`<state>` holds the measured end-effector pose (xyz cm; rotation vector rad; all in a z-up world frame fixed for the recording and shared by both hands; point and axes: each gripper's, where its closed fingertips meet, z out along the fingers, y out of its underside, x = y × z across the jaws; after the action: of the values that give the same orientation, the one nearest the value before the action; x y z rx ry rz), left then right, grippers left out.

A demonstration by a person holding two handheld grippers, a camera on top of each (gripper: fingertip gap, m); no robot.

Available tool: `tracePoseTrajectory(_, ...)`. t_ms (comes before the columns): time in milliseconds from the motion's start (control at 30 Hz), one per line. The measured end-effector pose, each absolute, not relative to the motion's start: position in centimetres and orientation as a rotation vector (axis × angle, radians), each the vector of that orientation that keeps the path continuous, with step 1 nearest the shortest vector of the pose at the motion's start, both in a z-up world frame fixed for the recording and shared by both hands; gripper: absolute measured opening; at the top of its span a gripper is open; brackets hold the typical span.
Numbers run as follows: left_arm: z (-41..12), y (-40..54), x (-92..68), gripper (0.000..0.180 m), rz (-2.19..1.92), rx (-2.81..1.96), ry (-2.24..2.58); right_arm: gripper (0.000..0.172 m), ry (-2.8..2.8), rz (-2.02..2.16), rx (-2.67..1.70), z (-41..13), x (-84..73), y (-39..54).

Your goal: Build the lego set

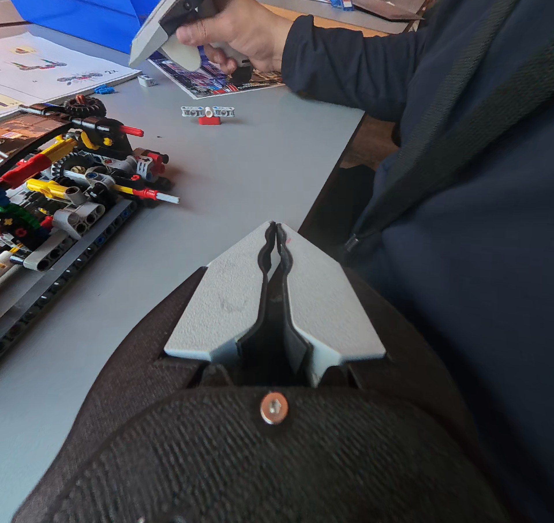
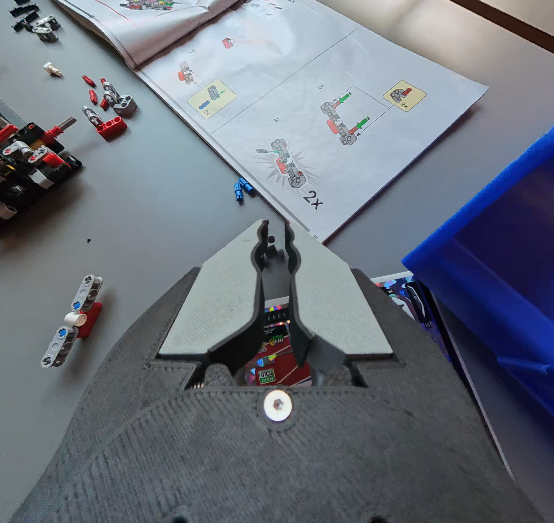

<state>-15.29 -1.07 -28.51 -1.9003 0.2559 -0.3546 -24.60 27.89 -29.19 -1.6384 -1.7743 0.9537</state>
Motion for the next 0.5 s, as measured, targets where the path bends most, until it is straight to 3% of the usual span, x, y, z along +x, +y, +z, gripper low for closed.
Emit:
tracePoseTrajectory(200,-28.4,-1.1,-15.4,0.0,-0.373,-1.888,0.237,0.024,-1.825,0.949,-1.619,-29.5,-24.6,27.0)
tracePoseTrajectory(500,-28.4,-1.1,-15.5,0.0,-0.374,-1.893,0.223,0.022,-1.905,0.904,-1.582,-30.1,-24.3,26.4)
